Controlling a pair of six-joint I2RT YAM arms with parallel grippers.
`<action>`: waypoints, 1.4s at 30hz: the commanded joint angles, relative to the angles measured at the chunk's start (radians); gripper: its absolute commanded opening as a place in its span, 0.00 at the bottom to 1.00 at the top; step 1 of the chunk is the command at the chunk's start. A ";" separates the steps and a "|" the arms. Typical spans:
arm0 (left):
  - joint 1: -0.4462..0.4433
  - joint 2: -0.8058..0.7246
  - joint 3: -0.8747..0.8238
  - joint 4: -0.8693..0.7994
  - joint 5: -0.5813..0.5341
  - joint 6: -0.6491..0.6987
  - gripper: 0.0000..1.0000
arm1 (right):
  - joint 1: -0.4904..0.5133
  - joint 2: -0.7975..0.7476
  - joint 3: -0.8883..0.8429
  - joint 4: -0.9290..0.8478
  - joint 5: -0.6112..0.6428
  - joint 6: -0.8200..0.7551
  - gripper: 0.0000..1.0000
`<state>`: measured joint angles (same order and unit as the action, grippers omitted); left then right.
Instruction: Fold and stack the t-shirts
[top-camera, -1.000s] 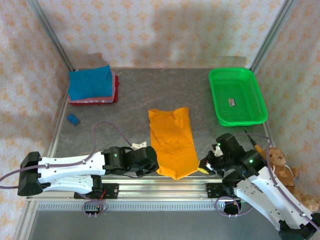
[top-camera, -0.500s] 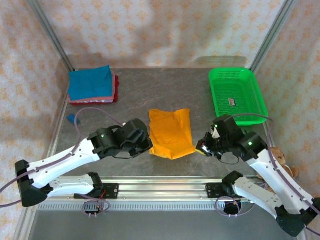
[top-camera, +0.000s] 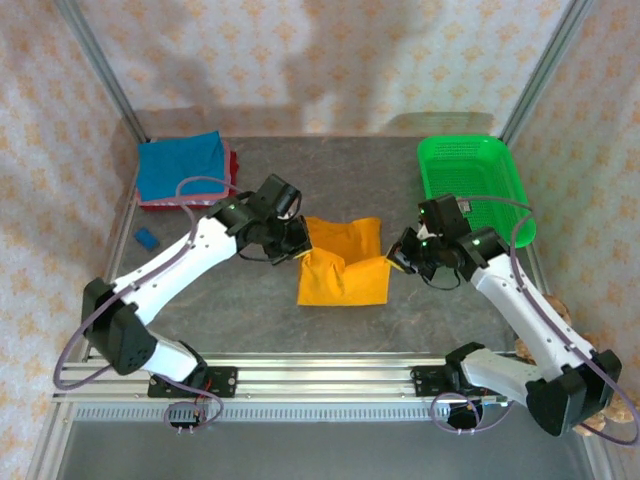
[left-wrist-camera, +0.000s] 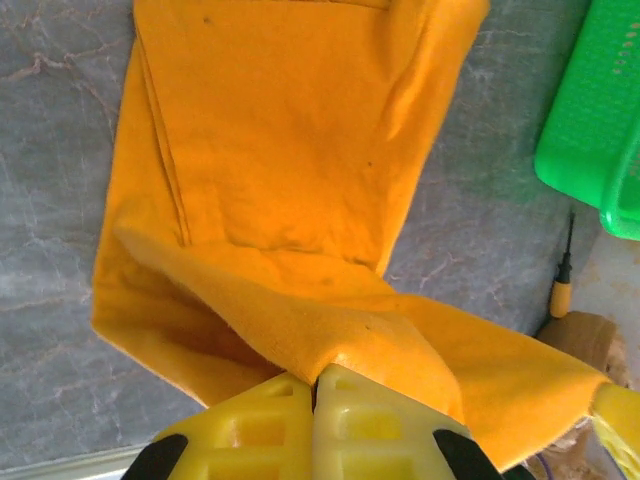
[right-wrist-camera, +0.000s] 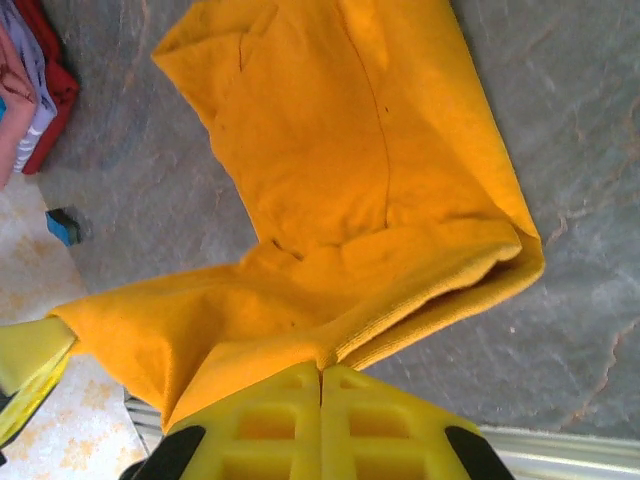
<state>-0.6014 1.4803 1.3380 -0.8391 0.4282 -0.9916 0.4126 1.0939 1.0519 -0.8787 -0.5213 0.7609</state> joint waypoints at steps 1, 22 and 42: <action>0.043 0.047 0.065 -0.032 0.065 0.106 0.00 | -0.030 0.046 0.056 0.059 0.024 -0.060 0.00; 0.245 0.337 0.241 -0.015 0.219 0.242 0.00 | -0.124 0.460 0.294 0.186 0.005 -0.121 0.00; 0.473 0.828 0.573 -0.016 0.229 0.334 0.00 | -0.139 1.325 1.222 -0.046 -0.058 -0.310 0.45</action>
<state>-0.1577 2.3070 1.8843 -0.8204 0.6910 -0.6861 0.2783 2.3878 2.1864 -0.7719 -0.5762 0.4992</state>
